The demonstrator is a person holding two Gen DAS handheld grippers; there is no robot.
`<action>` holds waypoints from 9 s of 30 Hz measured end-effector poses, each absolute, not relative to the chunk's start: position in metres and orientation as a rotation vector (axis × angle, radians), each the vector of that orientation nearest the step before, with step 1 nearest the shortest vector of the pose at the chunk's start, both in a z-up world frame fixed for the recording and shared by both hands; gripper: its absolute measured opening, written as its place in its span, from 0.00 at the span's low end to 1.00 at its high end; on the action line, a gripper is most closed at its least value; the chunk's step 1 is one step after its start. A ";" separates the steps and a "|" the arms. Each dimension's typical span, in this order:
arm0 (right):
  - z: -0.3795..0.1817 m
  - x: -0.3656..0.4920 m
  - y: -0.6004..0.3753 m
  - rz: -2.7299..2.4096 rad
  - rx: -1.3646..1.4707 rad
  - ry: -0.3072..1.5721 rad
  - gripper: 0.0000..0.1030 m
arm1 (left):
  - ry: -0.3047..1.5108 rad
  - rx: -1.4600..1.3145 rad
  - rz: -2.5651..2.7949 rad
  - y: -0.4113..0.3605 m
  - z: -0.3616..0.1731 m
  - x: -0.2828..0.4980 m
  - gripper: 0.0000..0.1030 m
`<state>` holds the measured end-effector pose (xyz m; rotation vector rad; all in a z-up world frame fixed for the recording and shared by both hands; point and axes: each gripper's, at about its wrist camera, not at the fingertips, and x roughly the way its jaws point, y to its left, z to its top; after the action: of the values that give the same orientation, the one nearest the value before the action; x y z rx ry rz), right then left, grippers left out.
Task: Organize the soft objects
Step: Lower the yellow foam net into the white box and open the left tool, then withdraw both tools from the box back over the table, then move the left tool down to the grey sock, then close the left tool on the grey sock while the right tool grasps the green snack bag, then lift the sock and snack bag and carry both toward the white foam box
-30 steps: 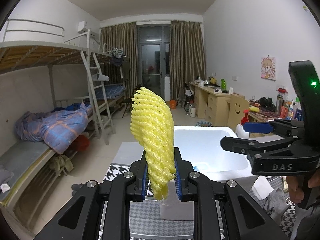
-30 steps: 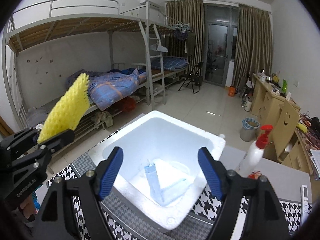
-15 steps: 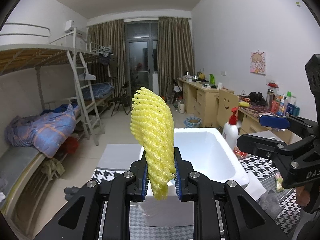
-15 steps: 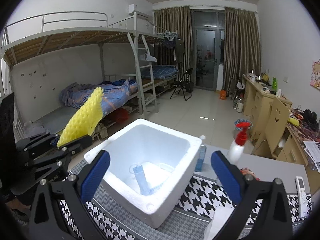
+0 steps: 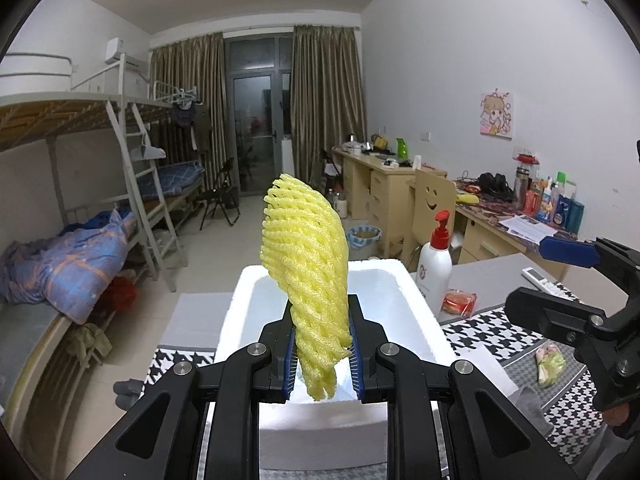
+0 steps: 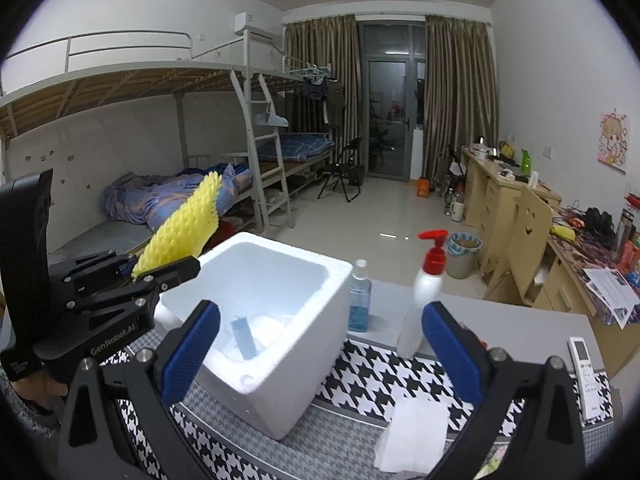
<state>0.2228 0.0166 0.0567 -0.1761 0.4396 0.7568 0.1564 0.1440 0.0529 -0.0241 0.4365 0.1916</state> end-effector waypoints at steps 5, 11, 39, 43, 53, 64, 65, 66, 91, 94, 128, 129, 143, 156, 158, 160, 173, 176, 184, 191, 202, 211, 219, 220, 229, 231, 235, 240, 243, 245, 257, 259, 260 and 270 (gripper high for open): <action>0.053 0.223 0.006 0.744 -0.176 0.437 0.99 | 0.456 -0.040 0.186 0.144 0.049 0.165 0.22; 0.051 0.226 -0.005 0.725 -0.151 0.444 0.99 | 0.483 -0.036 0.174 0.142 0.046 0.177 0.39; 0.057 0.206 -0.056 0.670 -0.107 0.391 0.99 | 0.343 0.007 0.205 0.103 0.073 0.134 0.99; 0.058 0.199 -0.066 0.660 -0.101 0.385 0.99 | 0.326 0.020 0.191 0.093 0.077 0.123 0.99; 0.060 0.177 -0.093 0.626 -0.095 0.346 0.99 | 0.289 0.021 0.156 0.071 0.080 0.097 0.99; 0.060 0.155 -0.121 0.576 -0.082 0.324 0.99 | 0.270 0.024 0.114 0.047 0.077 0.078 0.99; 0.059 0.154 -0.123 0.572 -0.082 0.324 0.99 | 0.267 0.023 0.107 0.044 0.076 0.076 0.99; 0.058 0.152 -0.125 0.566 -0.083 0.323 0.99 | 0.264 0.023 0.104 0.042 0.076 0.074 0.99; 0.022 0.144 -0.167 0.435 -0.054 0.348 0.99 | 0.299 -0.007 -0.007 0.007 0.036 0.064 0.99; 0.017 0.148 -0.171 0.423 -0.051 0.361 0.99 | 0.304 -0.010 -0.012 0.004 0.031 0.065 0.99; -0.024 0.190 -0.202 0.335 -0.032 0.498 0.99 | 0.511 0.028 -0.147 -0.052 -0.031 0.106 0.99; -0.026 0.191 -0.202 0.332 -0.035 0.504 0.99 | 0.528 0.026 -0.145 -0.053 -0.033 0.108 0.99; -0.048 0.214 -0.208 0.322 -0.026 0.576 0.99 | 0.636 0.029 -0.172 -0.061 -0.058 0.130 0.89; -0.069 0.237 -0.210 0.340 -0.004 0.649 0.99 | 0.760 0.016 -0.158 -0.062 -0.082 0.156 0.65; -0.072 0.241 -0.208 0.344 -0.004 0.661 0.99 | 0.765 0.016 -0.155 -0.062 -0.083 0.157 0.59; -0.075 0.245 -0.206 0.346 -0.005 0.673 0.99 | 0.769 0.018 -0.157 -0.062 -0.085 0.159 0.55; -0.088 0.271 -0.185 0.389 -0.045 0.745 0.99 | 0.826 0.011 -0.155 -0.060 -0.096 0.171 0.31; -0.088 0.276 -0.180 0.409 -0.049 0.757 0.97 | 0.827 0.002 -0.168 -0.058 -0.095 0.171 0.27; -0.104 0.290 -0.172 0.451 -0.025 0.854 0.64 | 0.823 -0.021 -0.198 -0.055 -0.094 0.171 0.17; -0.107 0.293 -0.175 0.419 -0.022 0.876 0.25 | 0.807 -0.019 -0.204 -0.052 -0.091 0.167 0.11; -0.090 0.275 -0.181 0.431 -0.008 0.810 0.20 | 0.757 -0.012 -0.223 -0.049 -0.080 0.154 0.09; -0.068 0.253 -0.180 0.453 -0.014 0.740 0.20 | 0.704 -0.012 -0.222 -0.044 -0.067 0.141 0.09; -0.052 0.234 -0.175 0.472 -0.026 0.684 0.20 | 0.655 -0.005 -0.205 -0.036 -0.052 0.131 0.09; -0.050 0.232 -0.175 0.473 -0.027 0.680 0.20 | 0.649 -0.003 -0.204 -0.036 -0.050 0.130 0.09; -0.033 0.215 -0.171 0.497 -0.030 0.623 0.20 | 0.593 0.005 -0.192 -0.028 -0.029 0.119 0.08; -0.030 0.211 -0.170 0.507 -0.033 0.610 0.17 | 0.581 0.010 -0.192 -0.027 -0.025 0.117 0.07; -0.024 0.203 -0.168 0.527 -0.039 0.584 0.15 | 0.560 0.011 -0.181 -0.023 -0.015 0.115 0.07; -0.015 0.197 -0.165 0.539 -0.047 0.552 0.15 | 0.530 0.010 -0.170 -0.017 -0.001 0.114 0.07; -0.011 0.196 -0.163 0.545 -0.048 0.537 0.15 | 0.511 0.010 -0.162 -0.013 0.007 0.115 0.07; -0.009 0.196 -0.162 0.549 -0.050 0.531 0.15 | 0.500 0.009 -0.157 -0.010 0.013 0.116 0.07; 0.005 0.193 -0.154 0.573 -0.042 0.478 0.15 | 0.439 0.011 -0.109 0.008 0.036 0.119 0.07; 0.007 0.193 -0.152 0.576 -0.044 0.470 0.15 | 0.430 0.015 -0.108 0.010 0.039 0.119 0.07; 0.009 0.194 -0.151 0.581 -0.043 0.466 0.15 | 0.428 0.014 -0.106 0.010 0.039 0.119 0.07; 0.024 0.196 -0.137 0.619 -0.047 0.429 0.15 | 0.389 0.032 -0.080 0.017 0.059 0.123 0.07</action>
<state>0.1957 -0.1374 0.0240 -0.0474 0.4293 0.6192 0.1234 0.0168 0.0585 0.0320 0.3892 -0.0798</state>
